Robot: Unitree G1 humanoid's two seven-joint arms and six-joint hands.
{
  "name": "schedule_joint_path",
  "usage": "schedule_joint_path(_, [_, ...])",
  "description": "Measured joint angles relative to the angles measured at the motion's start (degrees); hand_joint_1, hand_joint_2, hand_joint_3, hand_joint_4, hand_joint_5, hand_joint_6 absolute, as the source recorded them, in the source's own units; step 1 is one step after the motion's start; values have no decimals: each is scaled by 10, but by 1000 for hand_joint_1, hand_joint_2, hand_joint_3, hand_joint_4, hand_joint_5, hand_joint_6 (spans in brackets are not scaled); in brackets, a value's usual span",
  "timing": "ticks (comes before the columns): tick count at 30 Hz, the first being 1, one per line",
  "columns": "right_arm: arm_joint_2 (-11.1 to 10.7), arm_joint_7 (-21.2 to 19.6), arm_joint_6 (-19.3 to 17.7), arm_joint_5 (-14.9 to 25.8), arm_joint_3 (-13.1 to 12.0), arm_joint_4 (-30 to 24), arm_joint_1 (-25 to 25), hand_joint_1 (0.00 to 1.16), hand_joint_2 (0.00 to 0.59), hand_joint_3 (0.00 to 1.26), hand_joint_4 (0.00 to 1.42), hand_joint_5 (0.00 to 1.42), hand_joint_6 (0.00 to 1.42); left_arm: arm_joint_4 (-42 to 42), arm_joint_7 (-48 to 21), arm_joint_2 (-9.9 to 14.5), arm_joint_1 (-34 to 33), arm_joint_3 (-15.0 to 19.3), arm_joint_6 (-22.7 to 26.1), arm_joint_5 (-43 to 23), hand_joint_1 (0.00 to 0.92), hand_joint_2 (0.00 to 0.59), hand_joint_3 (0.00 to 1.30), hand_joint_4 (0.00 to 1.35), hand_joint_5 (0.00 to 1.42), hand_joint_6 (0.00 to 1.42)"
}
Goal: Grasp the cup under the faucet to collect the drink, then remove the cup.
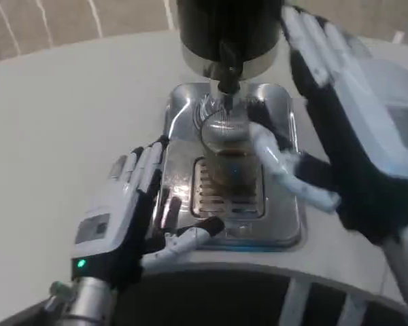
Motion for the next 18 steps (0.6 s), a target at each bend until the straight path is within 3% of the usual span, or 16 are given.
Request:
schedule_joint_path(3, [-18, -14, -38, 4, -16, -15, 60, 424, 548, 0, 0, 0, 0, 10, 0, -3, -12, -4, 1, 0, 0, 43, 0, 0, 0, 0])
schedule_joint_path(8, [-51, -72, -112, 36, -64, -34, 197, 525, 523, 0, 0, 0, 0, 27, 7, -10, -28, -8, 1, 0, 34, 47, 0, 0, 0, 0])
schedule_joint_path(13, [-75, -130, -172, 68, -109, -33, 287, 556, 512, 0, 0, 0, 0, 44, 16, -18, -40, -11, 1, 0, 55, 49, 0, 0, 0, 0])
schedule_joint_path(18, [-91, -169, -221, 99, -160, -18, 368, 653, 445, 0, 0, 0, 0, 68, 27, -27, -54, -12, 2, -1, 136, 67, 0, 0, 0, 0])
